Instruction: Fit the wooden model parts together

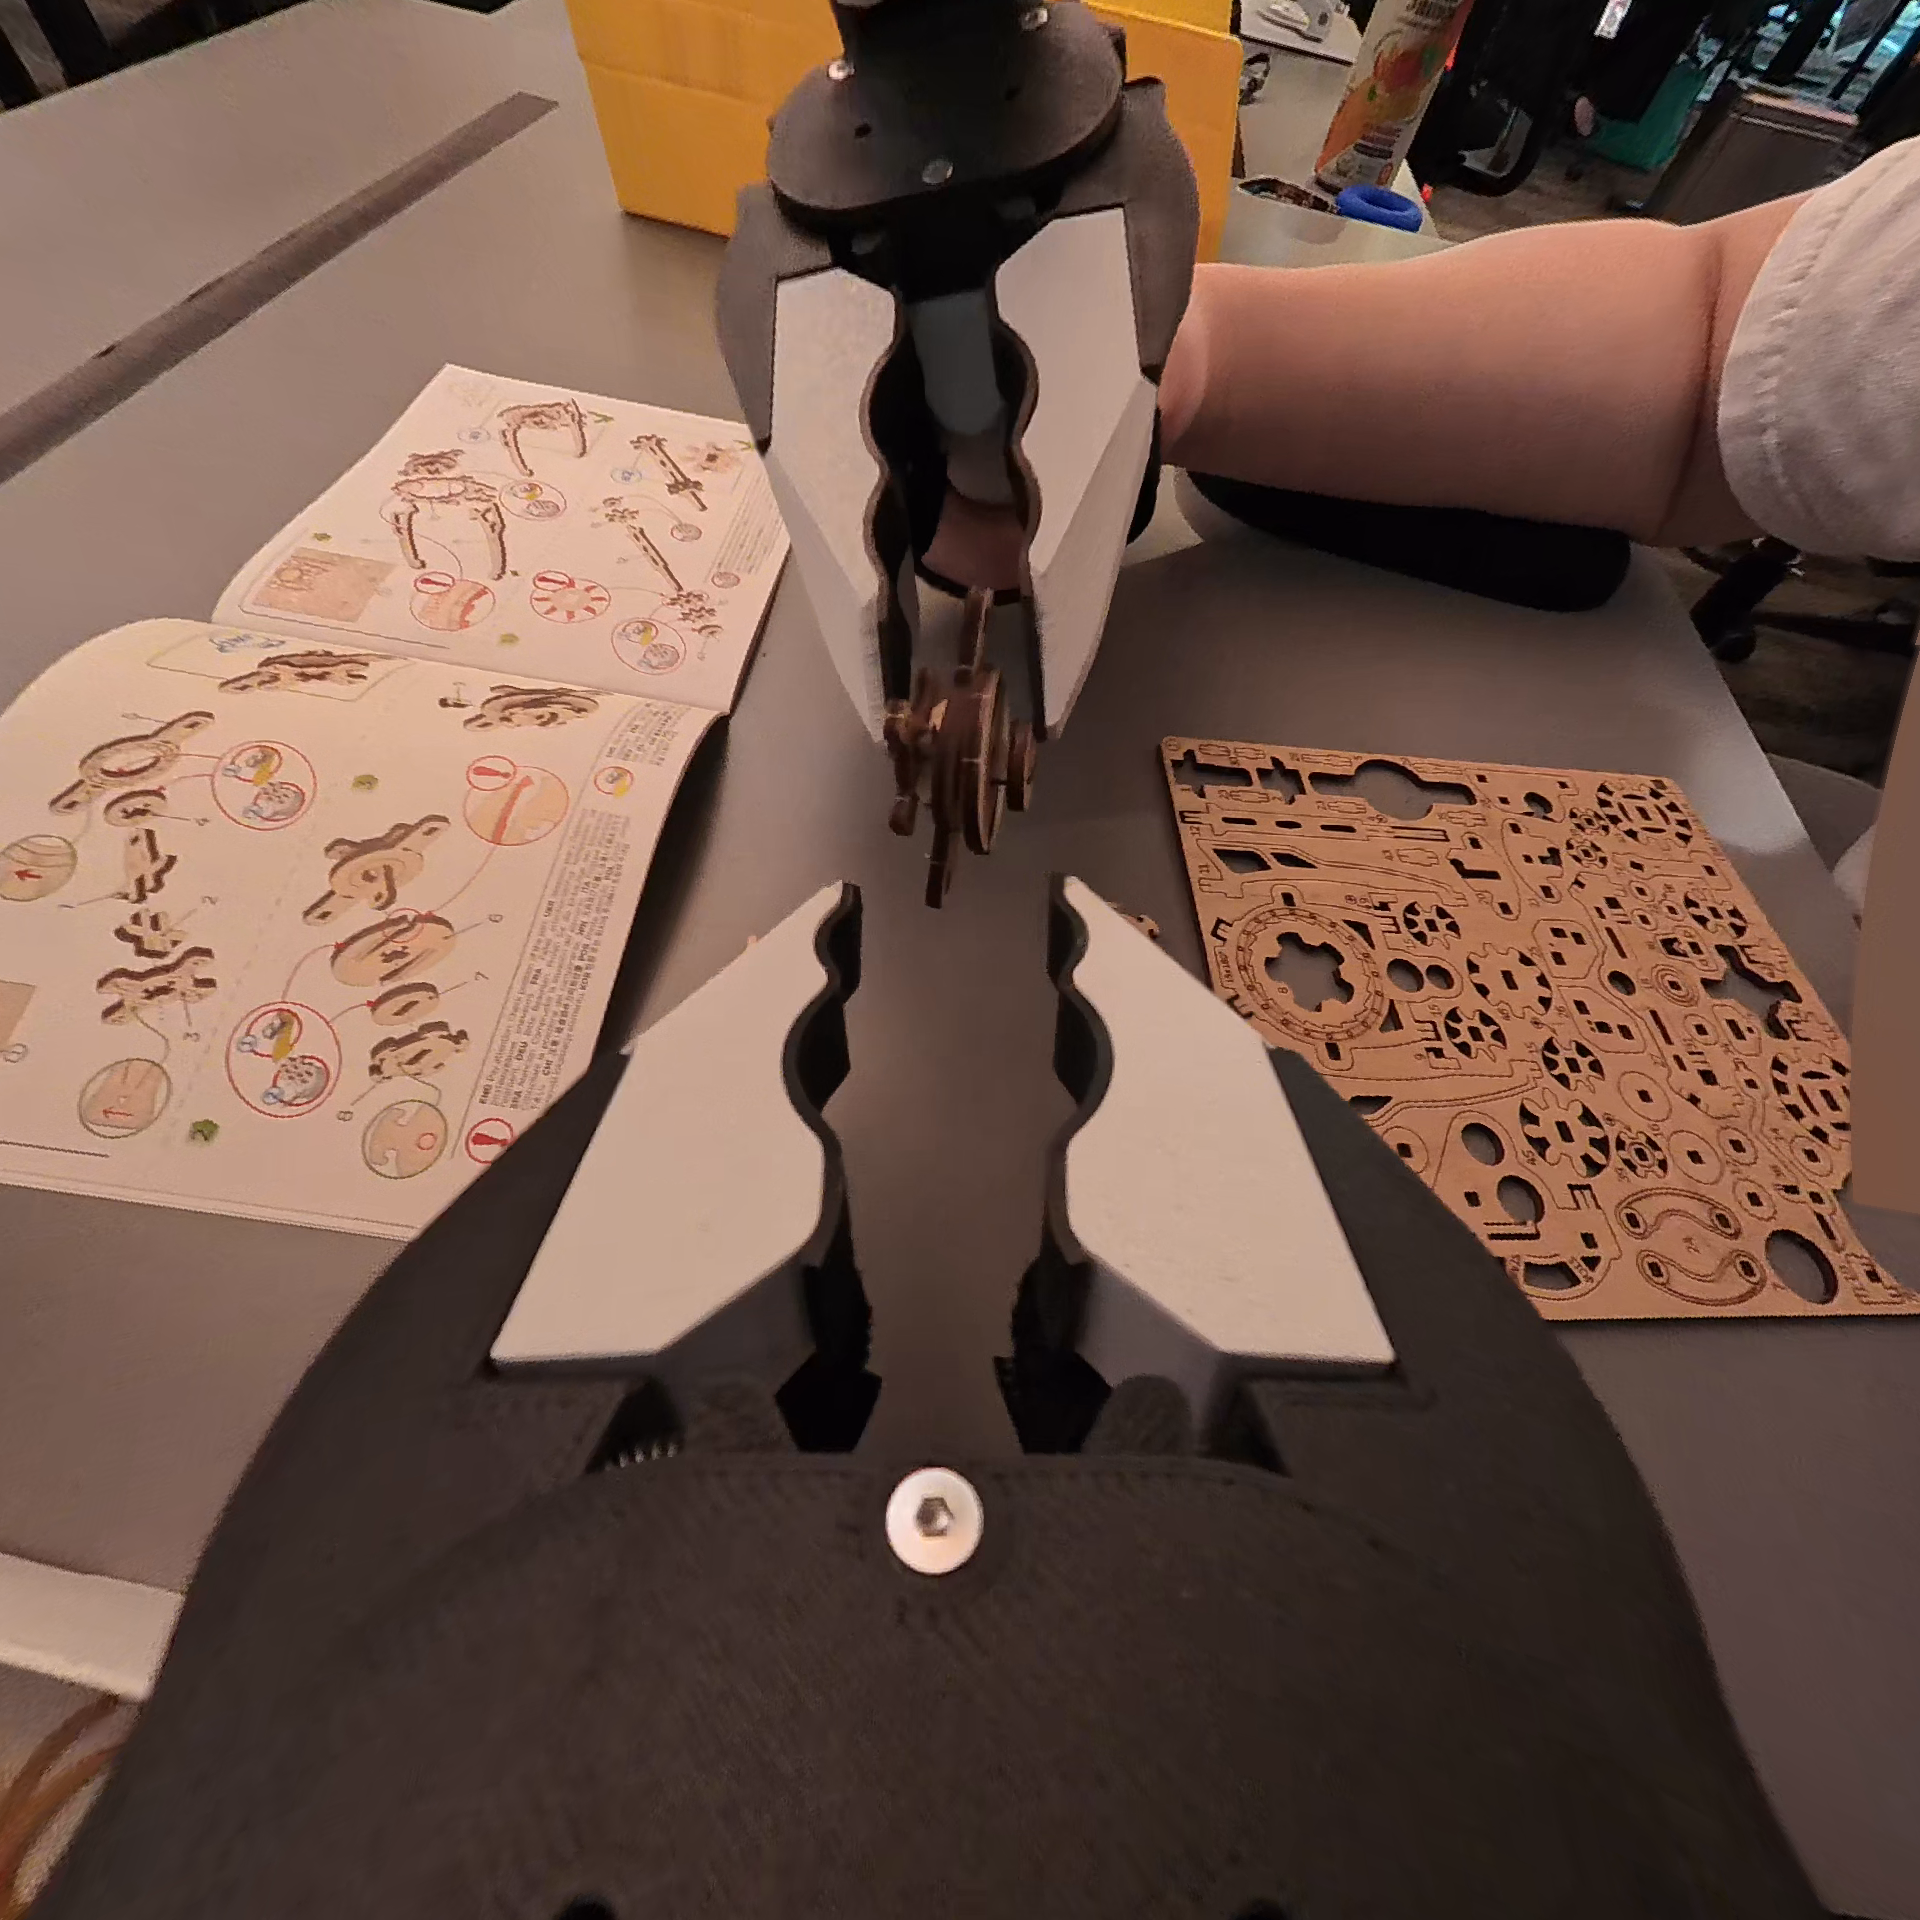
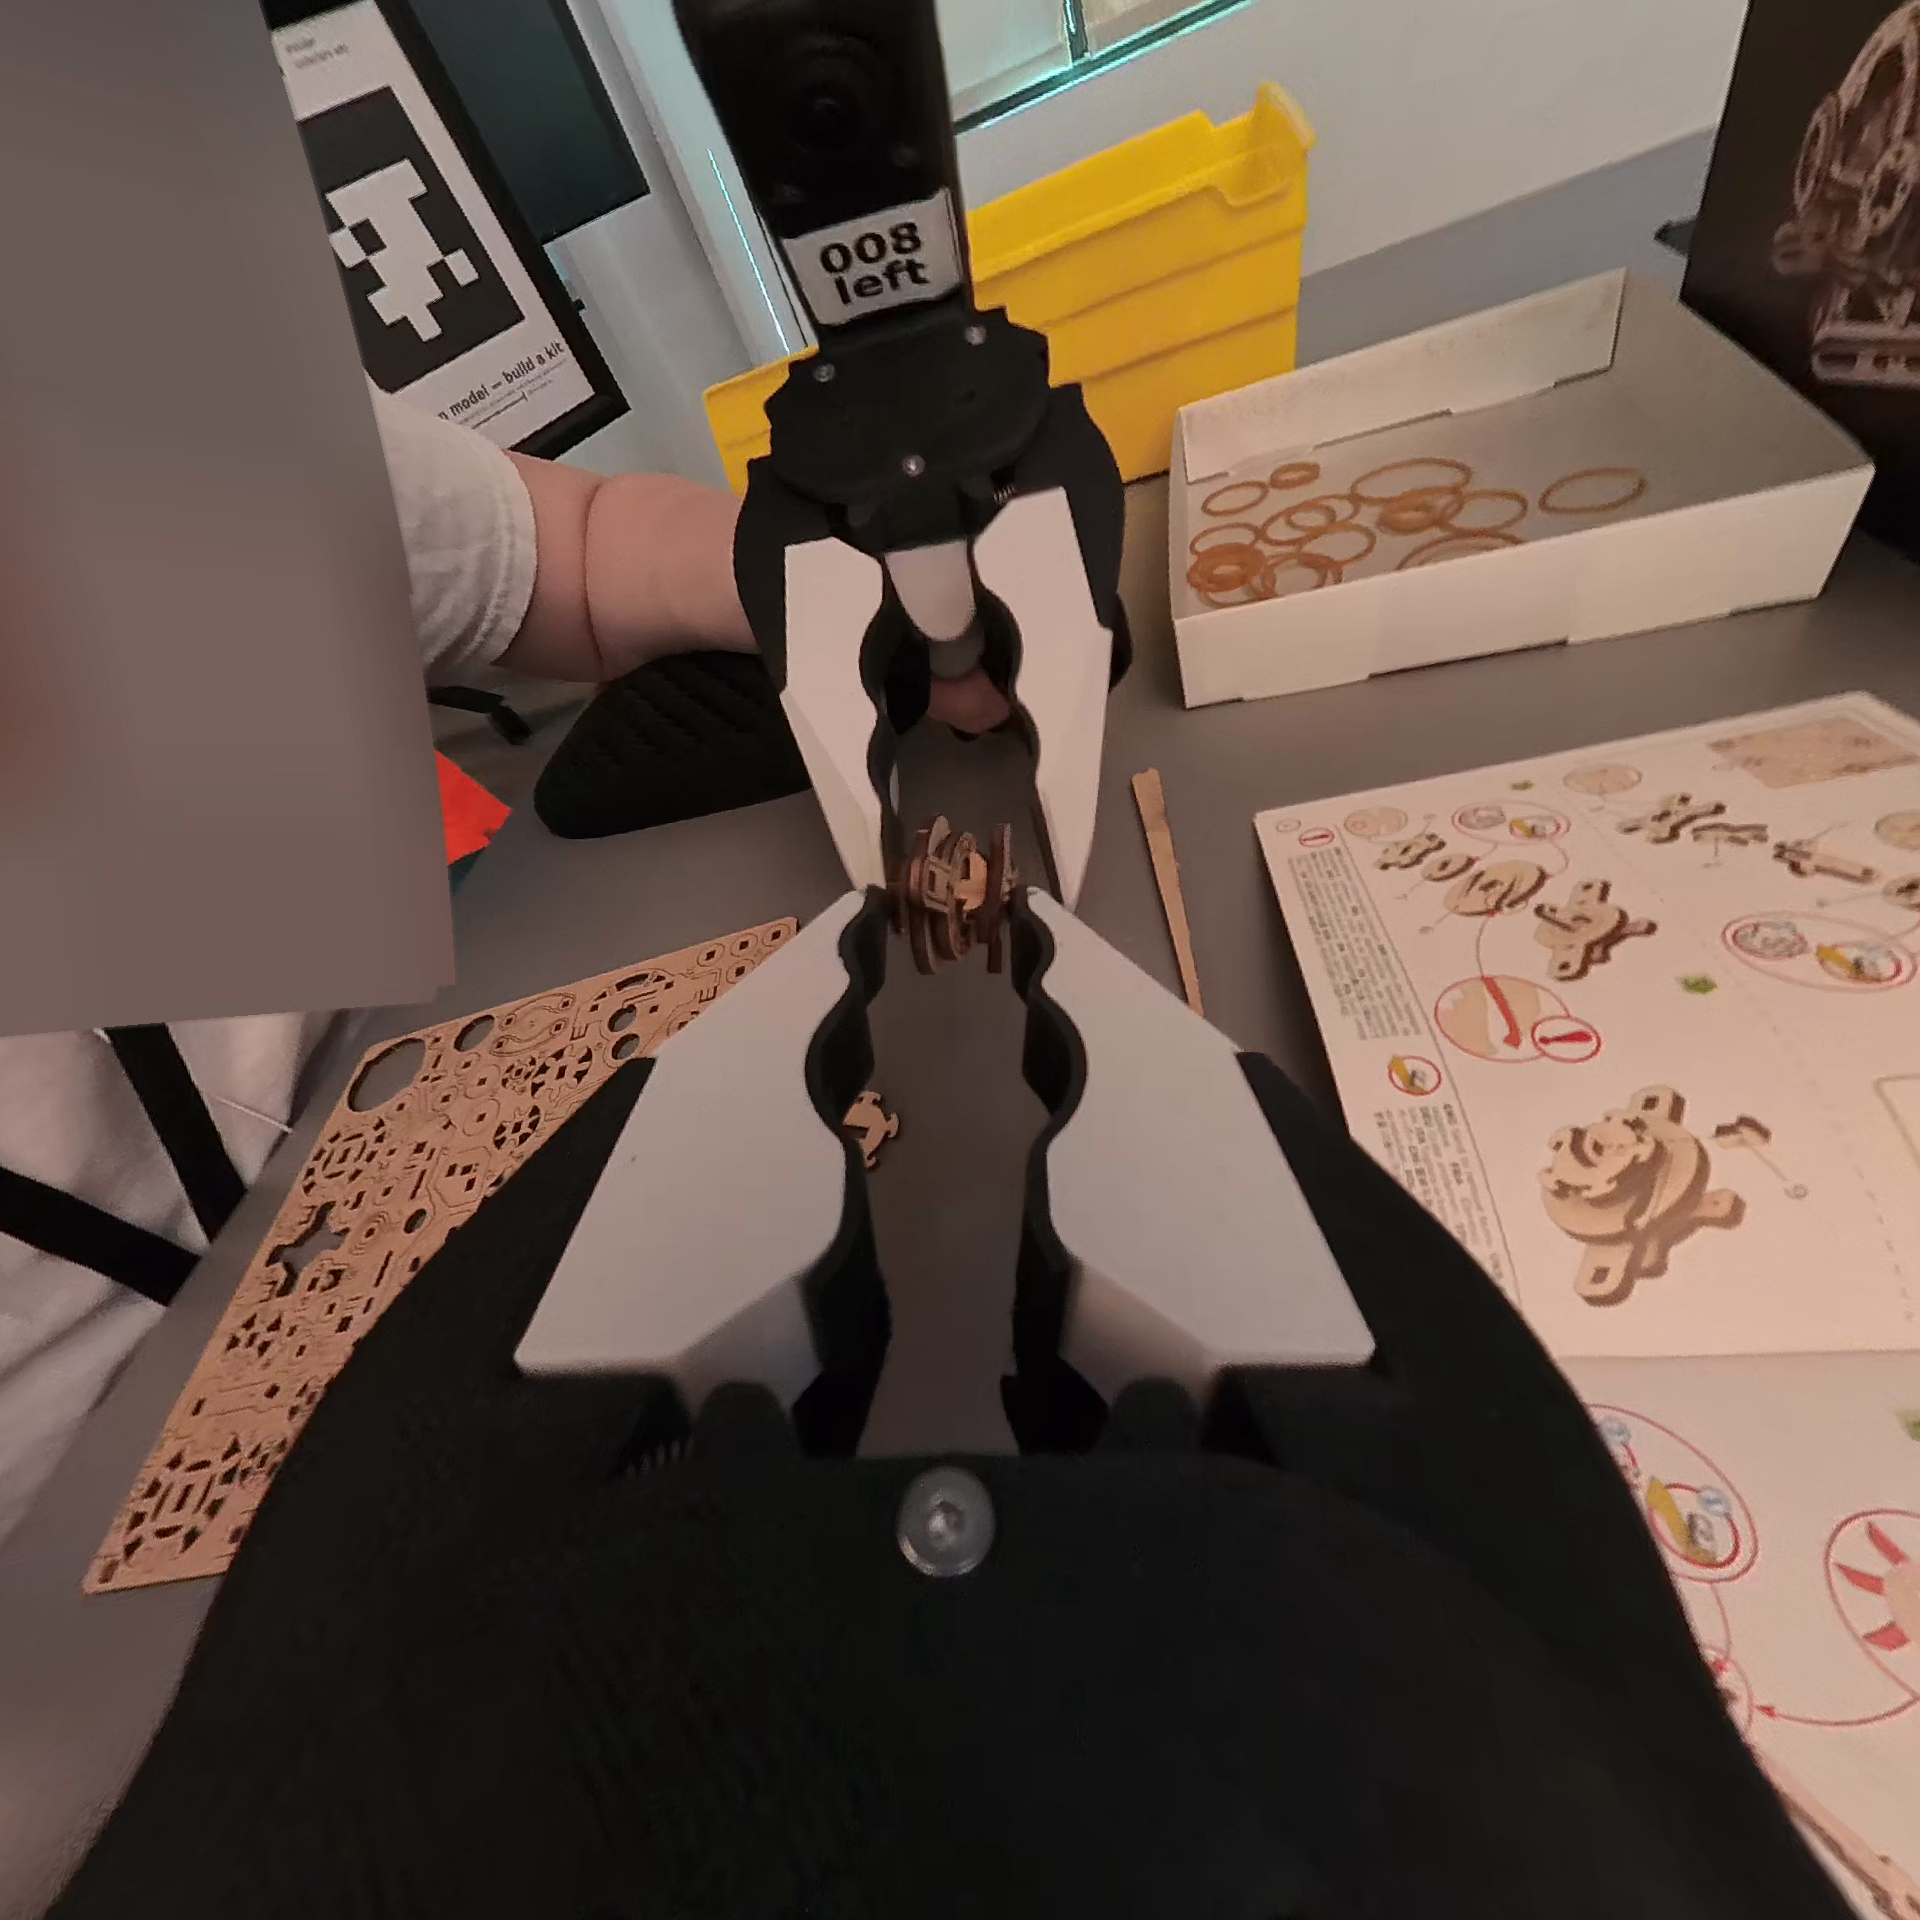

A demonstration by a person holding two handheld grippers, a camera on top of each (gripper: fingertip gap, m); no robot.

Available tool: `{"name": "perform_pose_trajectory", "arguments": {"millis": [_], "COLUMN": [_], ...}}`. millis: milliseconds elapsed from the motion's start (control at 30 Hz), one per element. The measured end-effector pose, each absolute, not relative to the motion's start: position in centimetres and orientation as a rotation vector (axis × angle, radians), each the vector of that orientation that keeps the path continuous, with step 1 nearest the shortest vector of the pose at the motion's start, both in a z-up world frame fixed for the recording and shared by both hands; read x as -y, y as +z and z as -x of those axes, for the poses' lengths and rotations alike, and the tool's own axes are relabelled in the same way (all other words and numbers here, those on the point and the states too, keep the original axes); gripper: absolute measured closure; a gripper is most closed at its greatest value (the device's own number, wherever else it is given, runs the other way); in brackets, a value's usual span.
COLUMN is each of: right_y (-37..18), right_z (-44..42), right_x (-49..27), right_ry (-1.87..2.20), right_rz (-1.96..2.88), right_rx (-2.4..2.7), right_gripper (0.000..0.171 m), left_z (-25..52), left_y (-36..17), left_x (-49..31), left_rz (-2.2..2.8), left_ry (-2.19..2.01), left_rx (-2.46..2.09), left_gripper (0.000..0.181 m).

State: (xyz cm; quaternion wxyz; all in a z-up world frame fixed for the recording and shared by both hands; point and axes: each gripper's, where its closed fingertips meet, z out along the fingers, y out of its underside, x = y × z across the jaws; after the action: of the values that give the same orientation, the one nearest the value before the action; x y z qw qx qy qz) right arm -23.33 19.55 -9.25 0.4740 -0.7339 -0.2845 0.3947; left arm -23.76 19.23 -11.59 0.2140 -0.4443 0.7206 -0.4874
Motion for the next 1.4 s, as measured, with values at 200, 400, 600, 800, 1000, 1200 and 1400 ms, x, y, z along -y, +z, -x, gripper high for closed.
{"name": "perform_pose_trajectory", "arguments": {"millis": [200,400,600,800,1000,1200,1400], "right_y": [-8.5,-8.0,-7.9,-7.8,-7.8,-7.1,-7.1], "right_z": [24.0,24.9,25.2,25.1,25.0,25.4,25.5], "right_x": [-19.3,-18.6,-18.3,-18.4,-18.4,-18.1,-18.0], "right_ry": [0.869,0.747,0.682,0.67,0.585,0.443,0.392], "right_rz": [1.72,1.626,1.571,1.568,1.545,1.496,1.493], "right_rx": [0.782,0.912,0.981,0.976,1.015,1.096,1.124], "right_gripper": [0.148,0.148,0.148,0.148,0.148,0.148,0.148], "left_z": [23.7,23.9,24.1,24.1,24.0,24.1,24.1], "left_y": [-10.7,-10.0,-9.8,-9.6,-9.4,-9.2,-9.5], "left_x": [-18.8,-18.3,-18.0,-18.2,-18.4,-18.2,-18.2], "left_rz": [1.164,1.043,0.956,0.931,0.835,0.782,0.772], "left_ry": [-1.339,-1.289,-1.235,-1.209,-1.07,-1.046,-1.019], "left_rx": [-1.974,-1.973,-1.975,-1.959,-1.933,-1.925,-1.933], "left_gripper": [0.151,0.161,0.167,0.167,0.167,0.168,0.168]}}
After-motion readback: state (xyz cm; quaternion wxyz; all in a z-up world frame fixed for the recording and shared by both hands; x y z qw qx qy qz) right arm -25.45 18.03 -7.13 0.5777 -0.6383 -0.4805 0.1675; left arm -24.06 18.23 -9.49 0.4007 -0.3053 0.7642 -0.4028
